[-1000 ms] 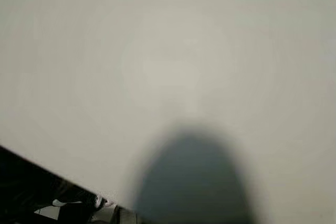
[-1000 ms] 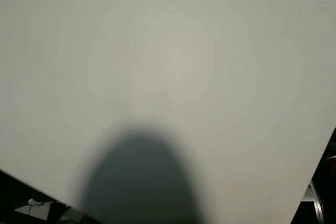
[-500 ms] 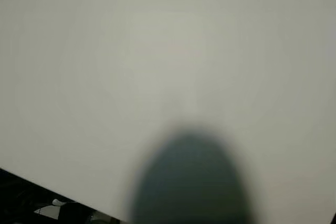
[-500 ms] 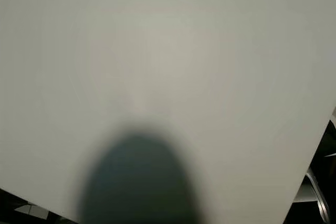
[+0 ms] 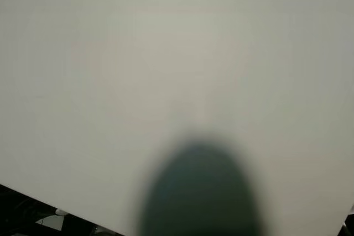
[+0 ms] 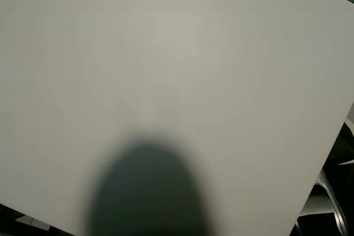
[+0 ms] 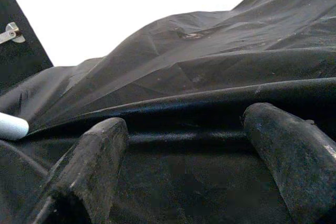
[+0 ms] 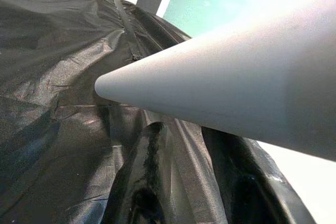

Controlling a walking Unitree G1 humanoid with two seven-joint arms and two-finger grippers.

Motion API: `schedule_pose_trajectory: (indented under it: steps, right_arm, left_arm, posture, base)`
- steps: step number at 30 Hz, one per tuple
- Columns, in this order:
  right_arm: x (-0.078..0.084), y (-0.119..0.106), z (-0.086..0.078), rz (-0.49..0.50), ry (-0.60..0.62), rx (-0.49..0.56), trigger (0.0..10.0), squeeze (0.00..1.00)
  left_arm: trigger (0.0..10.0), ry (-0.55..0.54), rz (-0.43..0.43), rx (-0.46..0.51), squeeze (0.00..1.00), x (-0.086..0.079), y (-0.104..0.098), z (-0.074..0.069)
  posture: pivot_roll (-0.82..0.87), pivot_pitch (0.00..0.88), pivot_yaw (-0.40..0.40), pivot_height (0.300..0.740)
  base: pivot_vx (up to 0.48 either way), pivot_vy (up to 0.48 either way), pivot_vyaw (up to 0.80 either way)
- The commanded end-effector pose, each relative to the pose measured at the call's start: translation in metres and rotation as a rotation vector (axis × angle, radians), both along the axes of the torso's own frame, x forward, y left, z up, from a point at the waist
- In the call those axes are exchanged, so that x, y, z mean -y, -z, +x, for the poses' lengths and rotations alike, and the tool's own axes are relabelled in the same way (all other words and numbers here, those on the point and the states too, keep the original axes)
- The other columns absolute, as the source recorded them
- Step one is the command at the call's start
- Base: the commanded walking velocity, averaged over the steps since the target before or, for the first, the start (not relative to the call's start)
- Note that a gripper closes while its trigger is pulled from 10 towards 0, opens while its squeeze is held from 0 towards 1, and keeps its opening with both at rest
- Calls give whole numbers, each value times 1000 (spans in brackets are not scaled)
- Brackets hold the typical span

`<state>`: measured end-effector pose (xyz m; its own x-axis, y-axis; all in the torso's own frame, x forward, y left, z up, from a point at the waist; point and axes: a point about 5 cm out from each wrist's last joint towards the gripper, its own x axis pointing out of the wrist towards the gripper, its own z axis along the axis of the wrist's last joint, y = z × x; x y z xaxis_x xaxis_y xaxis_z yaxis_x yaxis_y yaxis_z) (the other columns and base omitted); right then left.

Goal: Building children table

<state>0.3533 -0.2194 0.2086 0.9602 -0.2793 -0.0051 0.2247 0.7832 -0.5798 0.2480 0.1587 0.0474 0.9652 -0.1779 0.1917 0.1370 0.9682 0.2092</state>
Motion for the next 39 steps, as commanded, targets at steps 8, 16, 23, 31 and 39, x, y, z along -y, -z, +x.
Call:
schedule_pose_trajectory:
  steps: [8,16,23,31,39]
  right_arm:
    - [-11,-17,1,-4,-47,79,10000,0]
    - [-12,-15,1,-10,-56,68,10000,0]
    - [-14,-14,2,-11,-63,63,10000,0]
    - [-18,-13,2,-32,-89,65,3804,0]
    - [-15,-14,1,-205,-88,71,10000,0]
  left_arm:
    - [10000,106,-83,20,1000,7,-12,-1]
    - [10000,224,-79,173,0,7,-61,4]
    - [10000,368,-115,272,0,8,-108,6]
    - [10000,434,-131,252,0,18,-112,2]
    - [10000,444,-137,211,0,20,-109,-2]
  posture:
    - [58,0,33,740]
    - [69,0,27,740]
    - [77,0,27,740]
    - [72,0,34,740]
    - [73,0,31,740]
  base:
    - [0,0,0]
    - [0,0,0]
    - [0,0,0]
    - [0,0,0]
    - [0,0,0]
